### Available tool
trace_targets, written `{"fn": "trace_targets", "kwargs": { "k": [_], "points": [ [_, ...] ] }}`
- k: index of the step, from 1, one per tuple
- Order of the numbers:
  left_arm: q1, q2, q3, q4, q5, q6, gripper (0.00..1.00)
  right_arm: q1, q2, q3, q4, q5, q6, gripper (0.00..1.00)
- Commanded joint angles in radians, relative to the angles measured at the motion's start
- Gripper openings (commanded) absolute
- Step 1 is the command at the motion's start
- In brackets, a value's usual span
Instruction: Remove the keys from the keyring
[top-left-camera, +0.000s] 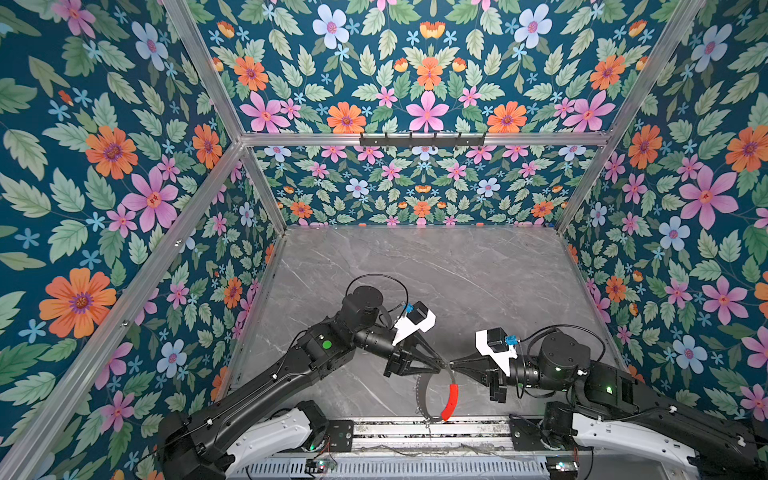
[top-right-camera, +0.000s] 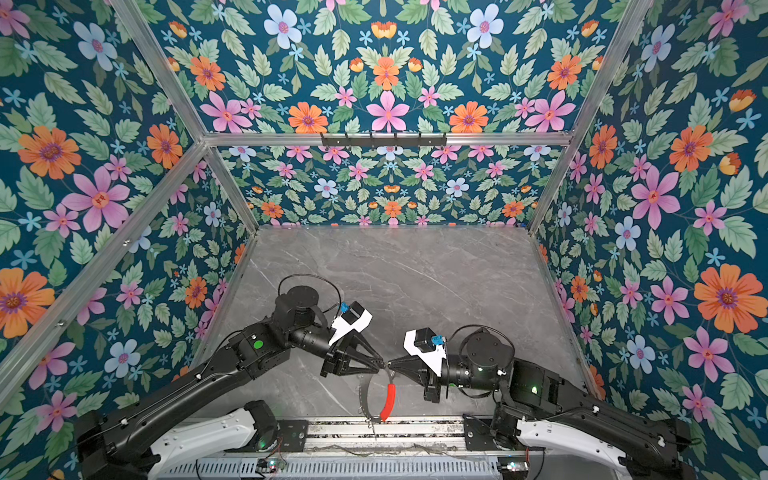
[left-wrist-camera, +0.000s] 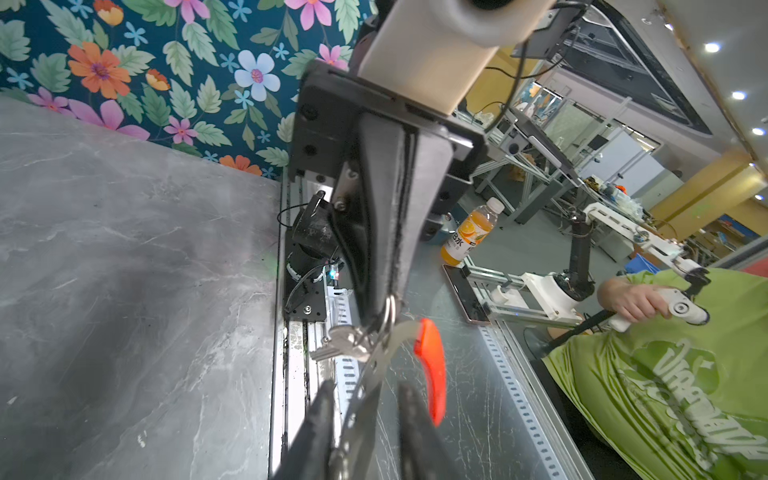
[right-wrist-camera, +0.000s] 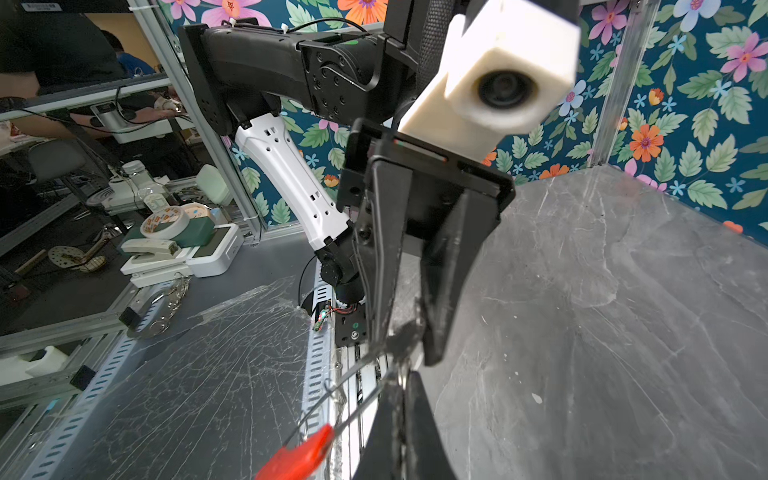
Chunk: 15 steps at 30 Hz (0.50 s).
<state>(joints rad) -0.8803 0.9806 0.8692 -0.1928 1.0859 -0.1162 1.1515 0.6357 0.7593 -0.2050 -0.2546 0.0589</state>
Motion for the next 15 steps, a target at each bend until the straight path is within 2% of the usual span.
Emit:
{"fn": "trace_targets", "kwargs": {
  "k": [1, 8, 11, 15],
  "points": [
    [0.000, -0.020, -0.001, -0.030, -0.106, 0.026, 0.45, -0.002, 0.011, 0.040, -0.080, 0.069, 0.019, 0.00],
    [-0.001, -0.109, -0.004, -0.047, -0.367, 0.031, 0.57, -0.002, 0.162, 0.247, -0.388, 0.163, 0.042, 0.00],
    [0.000, -0.140, -0.034, 0.015, -0.413, 0.010, 0.59, -0.001, 0.249, 0.329, -0.500, 0.188, 0.071, 0.00],
    [0.000, -0.161, -0.081, 0.143, -0.391, -0.023, 0.60, -0.001, 0.335, 0.416, -0.602, 0.194, 0.092, 0.00]
  ]
}}
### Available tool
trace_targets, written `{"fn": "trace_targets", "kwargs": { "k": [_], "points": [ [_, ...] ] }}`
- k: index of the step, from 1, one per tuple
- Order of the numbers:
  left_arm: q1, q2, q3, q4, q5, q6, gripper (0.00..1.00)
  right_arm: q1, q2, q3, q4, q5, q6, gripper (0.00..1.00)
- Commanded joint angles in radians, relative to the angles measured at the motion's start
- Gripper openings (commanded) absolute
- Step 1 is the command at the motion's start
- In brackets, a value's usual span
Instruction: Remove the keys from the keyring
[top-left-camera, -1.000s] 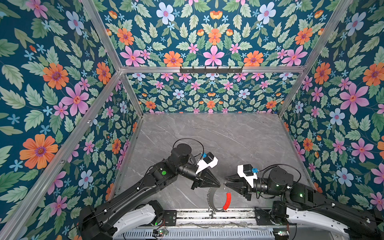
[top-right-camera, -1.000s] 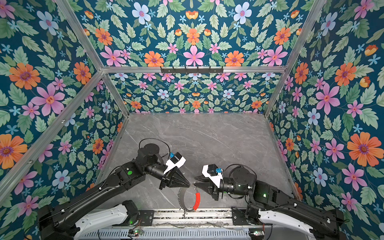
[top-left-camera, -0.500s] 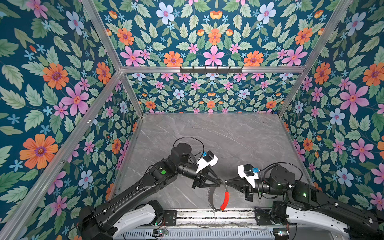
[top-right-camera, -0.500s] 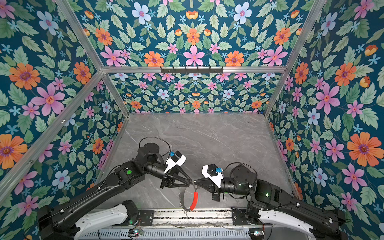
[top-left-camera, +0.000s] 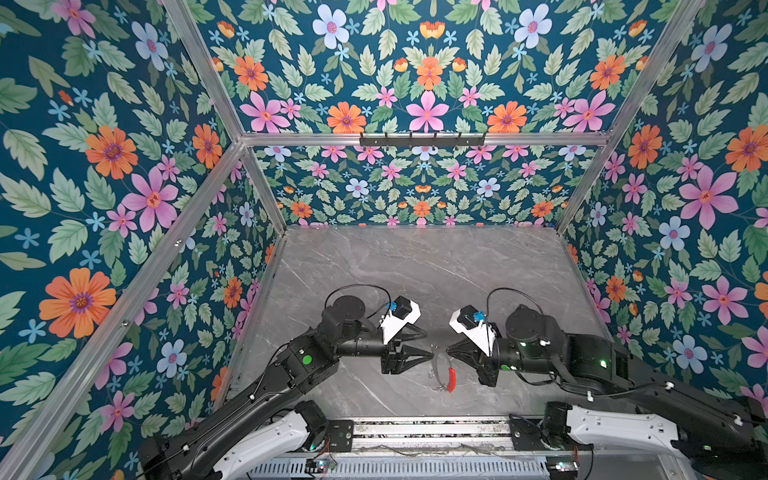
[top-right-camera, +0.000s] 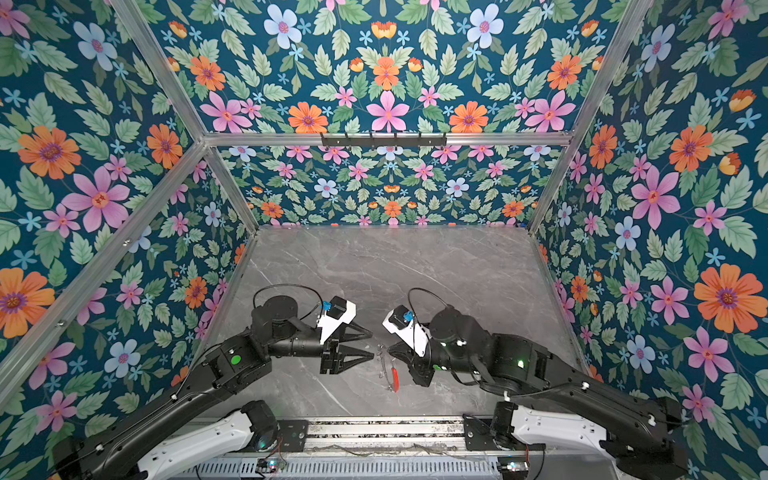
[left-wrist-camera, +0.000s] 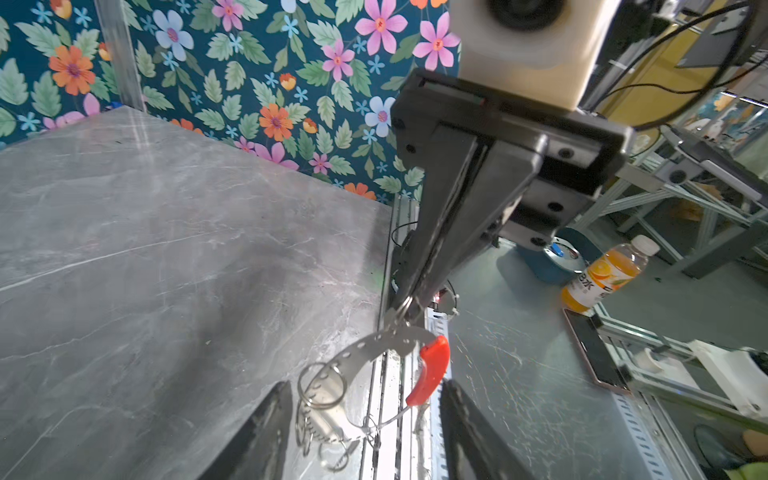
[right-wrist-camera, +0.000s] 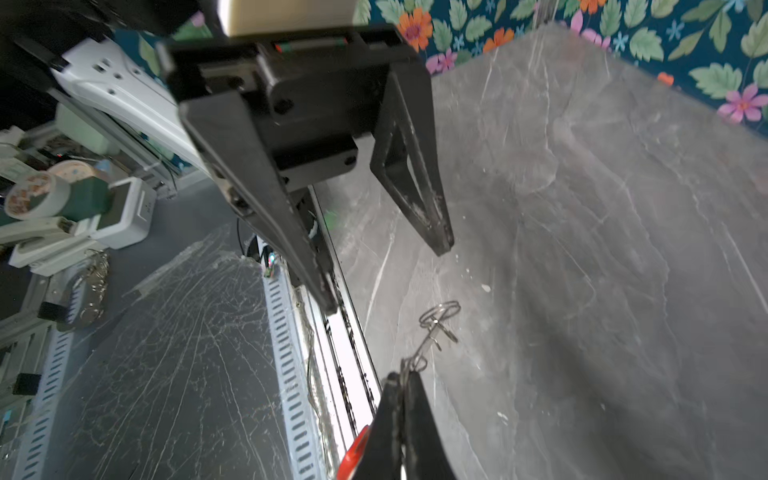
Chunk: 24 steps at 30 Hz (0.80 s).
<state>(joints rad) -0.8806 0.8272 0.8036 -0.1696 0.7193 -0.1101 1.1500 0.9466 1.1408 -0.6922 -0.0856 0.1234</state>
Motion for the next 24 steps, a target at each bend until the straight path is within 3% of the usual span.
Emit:
{"fn": "trace_targets", "kwargs": {
  "k": [1, 7, 12, 24],
  "points": [
    [0.000, -0.008, -0.027, 0.146, -0.014, -0.037, 0.61, 0.000, 0.033, 0.046, -0.121, 0.016, 0.037, 0.00],
    [0.000, 0.023, -0.066, 0.249, 0.026, -0.080, 0.62, 0.000, 0.122, 0.160, -0.241, 0.091, 0.080, 0.00],
    [0.000, 0.027, -0.100, 0.337, 0.063, -0.099, 0.58, -0.005, 0.138, 0.176, -0.230, 0.022, 0.078, 0.00],
    [0.000, 0.115, -0.128, 0.486, 0.211, -0.146, 0.68, -0.033, 0.114, 0.169, -0.160, -0.082, 0.068, 0.00]
  ]
}}
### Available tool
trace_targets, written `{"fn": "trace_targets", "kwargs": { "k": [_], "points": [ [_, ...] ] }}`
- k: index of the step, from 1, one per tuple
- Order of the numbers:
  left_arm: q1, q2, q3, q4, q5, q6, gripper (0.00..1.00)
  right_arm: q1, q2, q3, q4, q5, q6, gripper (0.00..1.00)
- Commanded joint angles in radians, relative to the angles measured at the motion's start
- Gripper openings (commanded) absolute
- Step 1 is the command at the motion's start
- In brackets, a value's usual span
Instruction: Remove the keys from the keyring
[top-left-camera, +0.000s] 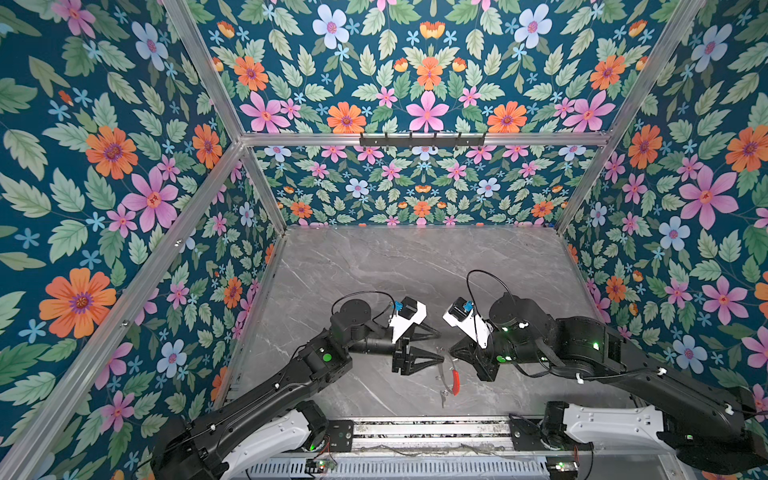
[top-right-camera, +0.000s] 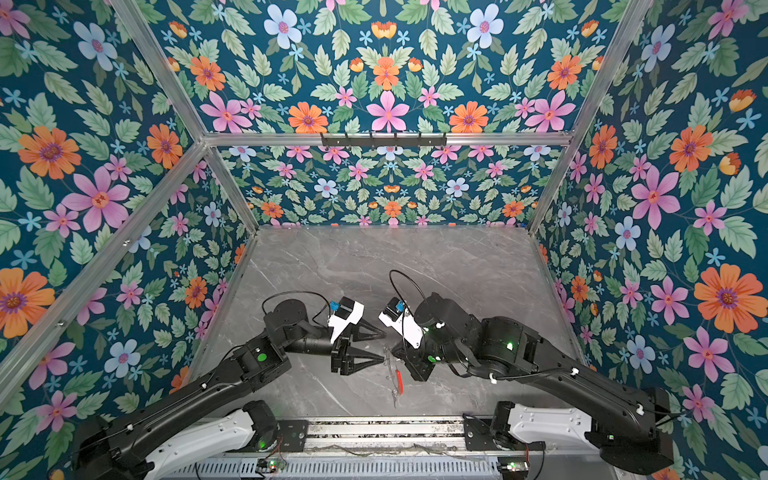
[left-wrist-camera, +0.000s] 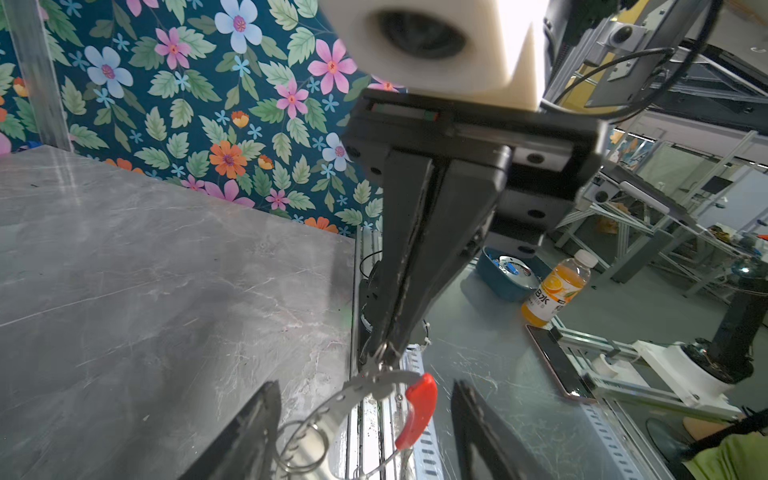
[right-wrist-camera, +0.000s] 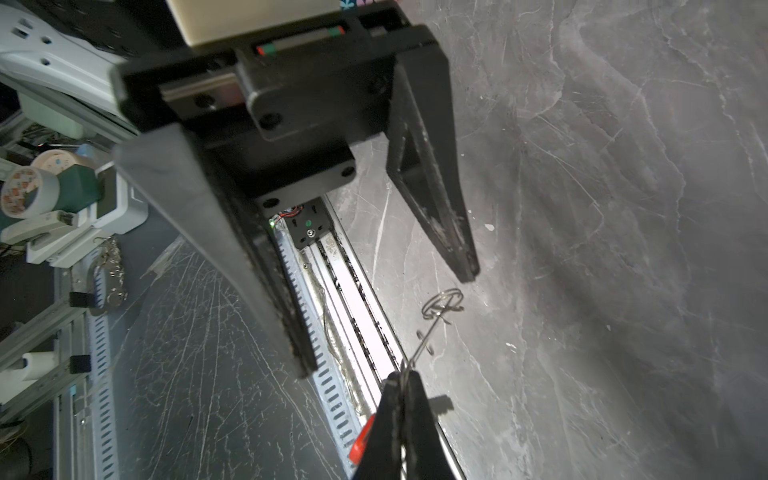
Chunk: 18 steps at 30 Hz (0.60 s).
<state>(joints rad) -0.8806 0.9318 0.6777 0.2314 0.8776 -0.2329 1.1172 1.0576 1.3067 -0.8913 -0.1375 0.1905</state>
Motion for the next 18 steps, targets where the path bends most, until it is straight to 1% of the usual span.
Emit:
{"fn": "trace_targets", "kwargs": {
  "k": [1, 3, 4, 7, 10, 11, 13, 14, 16, 17, 18],
  "points": [
    [0.000, 0.014, -0.006, 0.100, 0.060, -0.029, 0.68, -0.001, 0.006, 0.002, 0.043, -0.031, 0.001, 0.00],
    [0.000, 0.021, -0.015, 0.131, 0.069, -0.043, 0.67, 0.000, 0.010, 0.003, 0.053, -0.038, 0.005, 0.00],
    [0.000, 0.025, -0.017, 0.135, 0.071, -0.044, 0.65, -0.001, 0.008, 0.003, 0.058, -0.038, 0.006, 0.00],
    [-0.001, 0.036, -0.017, 0.139, 0.088, -0.047, 0.55, -0.001, 0.006, 0.003, 0.068, -0.027, 0.006, 0.00],
    [-0.001, 0.041, -0.021, 0.155, 0.095, -0.060, 0.41, 0.000, 0.000, -0.001, 0.086, -0.024, 0.013, 0.00],
    [-0.001, 0.041, -0.018, 0.155, 0.095, -0.061, 0.39, -0.001, -0.001, -0.003, 0.090, -0.022, 0.013, 0.00],
    [-0.001, 0.041, -0.016, 0.146, 0.097, -0.058, 0.39, -0.001, -0.005, -0.003, 0.090, -0.017, 0.012, 0.00],
    [-0.001, 0.038, -0.014, 0.136, 0.095, -0.054, 0.37, -0.001, -0.007, -0.004, 0.087, -0.008, 0.011, 0.00],
    [0.000, 0.036, -0.014, 0.134, 0.099, -0.053, 0.27, -0.001, -0.018, -0.011, 0.098, -0.004, 0.012, 0.00],
    [-0.001, 0.036, -0.014, 0.135, 0.101, -0.054, 0.23, -0.003, -0.023, -0.016, 0.103, -0.004, 0.012, 0.00],
    [0.000, 0.036, -0.013, 0.135, 0.101, -0.054, 0.23, -0.003, -0.026, -0.019, 0.106, -0.004, 0.012, 0.00]
  ]
}}
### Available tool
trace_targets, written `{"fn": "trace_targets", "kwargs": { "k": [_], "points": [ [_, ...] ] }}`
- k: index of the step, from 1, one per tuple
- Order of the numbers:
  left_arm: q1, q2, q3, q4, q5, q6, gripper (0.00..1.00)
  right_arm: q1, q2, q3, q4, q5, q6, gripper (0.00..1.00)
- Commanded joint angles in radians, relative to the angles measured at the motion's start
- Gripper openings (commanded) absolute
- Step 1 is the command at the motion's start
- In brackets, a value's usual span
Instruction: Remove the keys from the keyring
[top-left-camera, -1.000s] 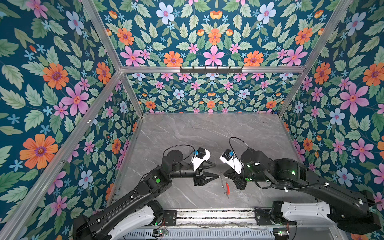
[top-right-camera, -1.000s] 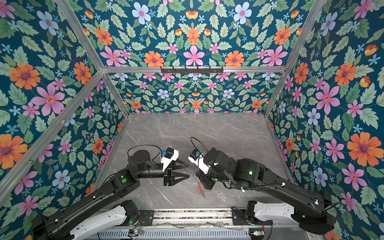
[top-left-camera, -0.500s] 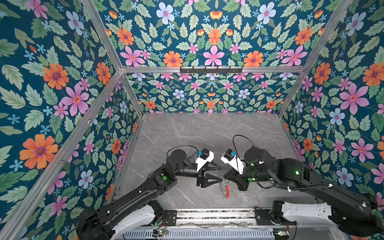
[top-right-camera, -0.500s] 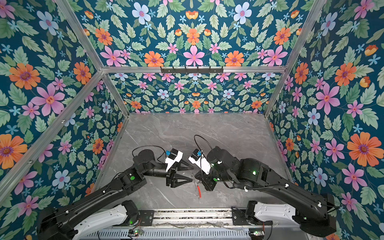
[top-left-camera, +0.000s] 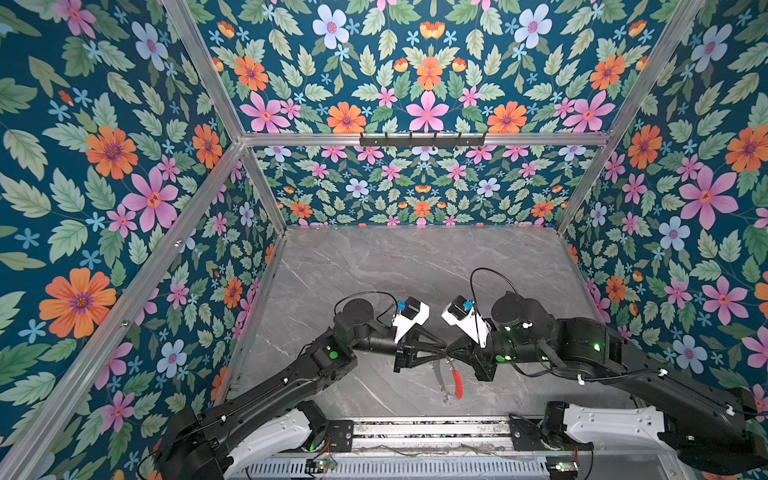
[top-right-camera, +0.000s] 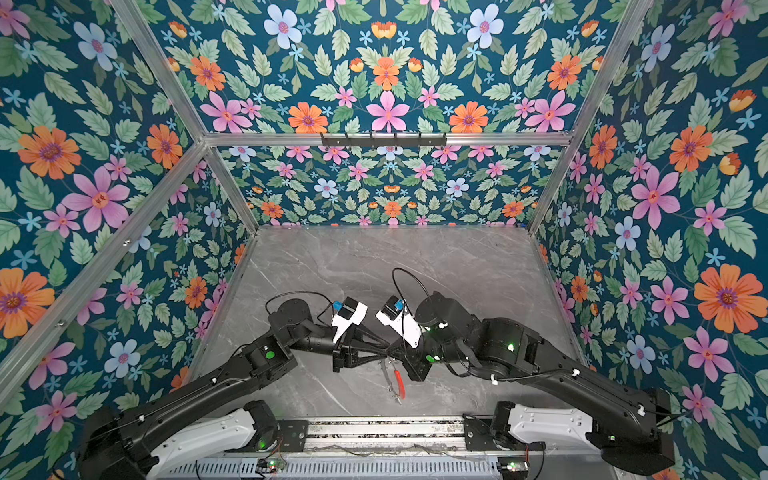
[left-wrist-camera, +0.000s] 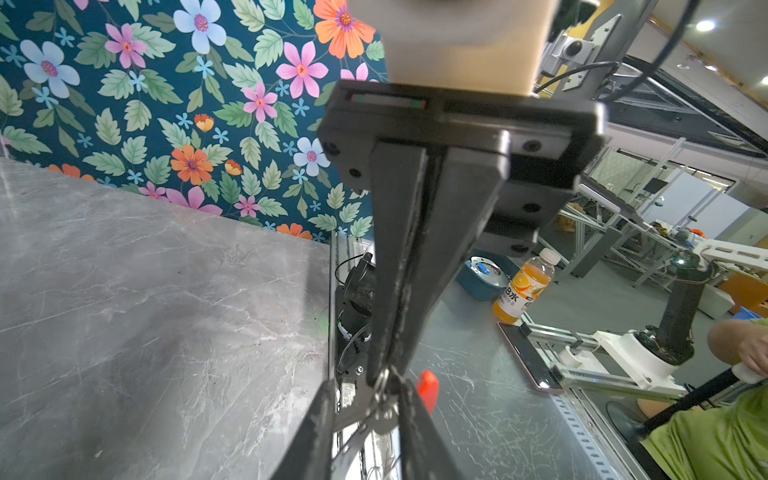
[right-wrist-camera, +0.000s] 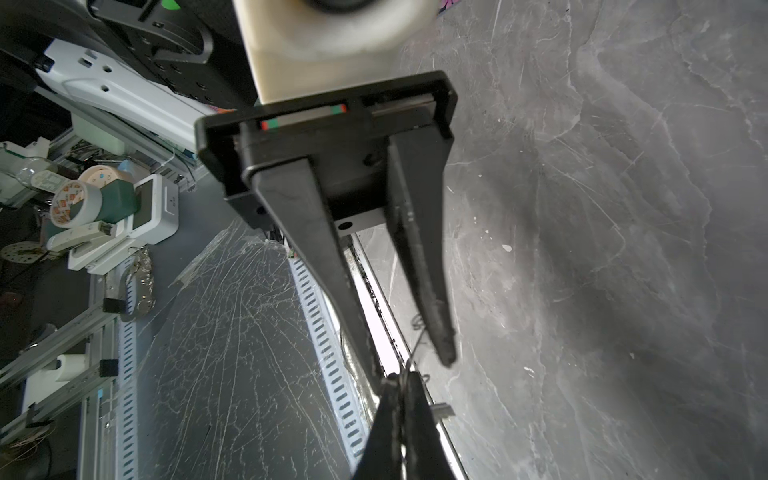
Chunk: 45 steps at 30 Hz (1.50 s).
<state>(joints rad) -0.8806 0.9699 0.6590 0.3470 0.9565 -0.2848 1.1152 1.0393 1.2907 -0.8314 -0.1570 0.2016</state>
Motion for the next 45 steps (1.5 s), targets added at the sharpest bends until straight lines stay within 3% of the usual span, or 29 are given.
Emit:
{"fn": "trace_targets", "kwargs": {
  "k": [1, 8, 11, 16, 18, 20, 22, 26, 37, 41, 45],
  "points": [
    [-0.001, -0.002, 0.005, 0.026, 0.026, -0.006, 0.23, -0.001, -0.011, -0.008, 0.056, 0.016, 0.001, 0.00],
    [-0.003, -0.002, -0.016, 0.130, 0.034, -0.061, 0.17, 0.000, -0.038, -0.050, 0.123, 0.010, 0.007, 0.00],
    [-0.002, -0.006, -0.025, 0.155, 0.038, -0.067, 0.00, -0.002, -0.048, -0.066, 0.148, -0.001, 0.009, 0.00],
    [-0.001, -0.020, -0.026, 0.158, 0.045, -0.051, 0.00, -0.001, -0.063, -0.088, 0.175, -0.005, 0.008, 0.00],
    [-0.002, -0.032, -0.028, 0.158, 0.042, -0.040, 0.00, 0.000, -0.081, -0.106, 0.199, -0.013, 0.002, 0.09],
    [-0.002, -0.049, -0.032, 0.163, 0.036, -0.030, 0.00, -0.001, -0.109, -0.126, 0.223, -0.012, -0.002, 0.28],
    [-0.001, -0.062, -0.033, 0.162, 0.036, -0.021, 0.00, 0.000, -0.146, -0.151, 0.249, -0.006, -0.007, 0.39],
    [-0.002, -0.082, -0.032, 0.153, 0.034, -0.009, 0.00, 0.000, -0.233, -0.197, 0.287, 0.012, -0.013, 0.50],
    [-0.002, -0.095, -0.028, 0.153, 0.067, -0.002, 0.00, 0.000, -0.384, -0.333, 0.348, 0.027, -0.036, 0.46],
    [-0.001, -0.086, -0.025, 0.155, 0.079, -0.002, 0.00, -0.001, -0.359, -0.344, 0.384, -0.065, -0.044, 0.50],
    [-0.002, -0.076, -0.024, 0.169, 0.091, -0.006, 0.00, 0.000, -0.342, -0.346, 0.449, -0.109, -0.036, 0.47]
  ]
}}
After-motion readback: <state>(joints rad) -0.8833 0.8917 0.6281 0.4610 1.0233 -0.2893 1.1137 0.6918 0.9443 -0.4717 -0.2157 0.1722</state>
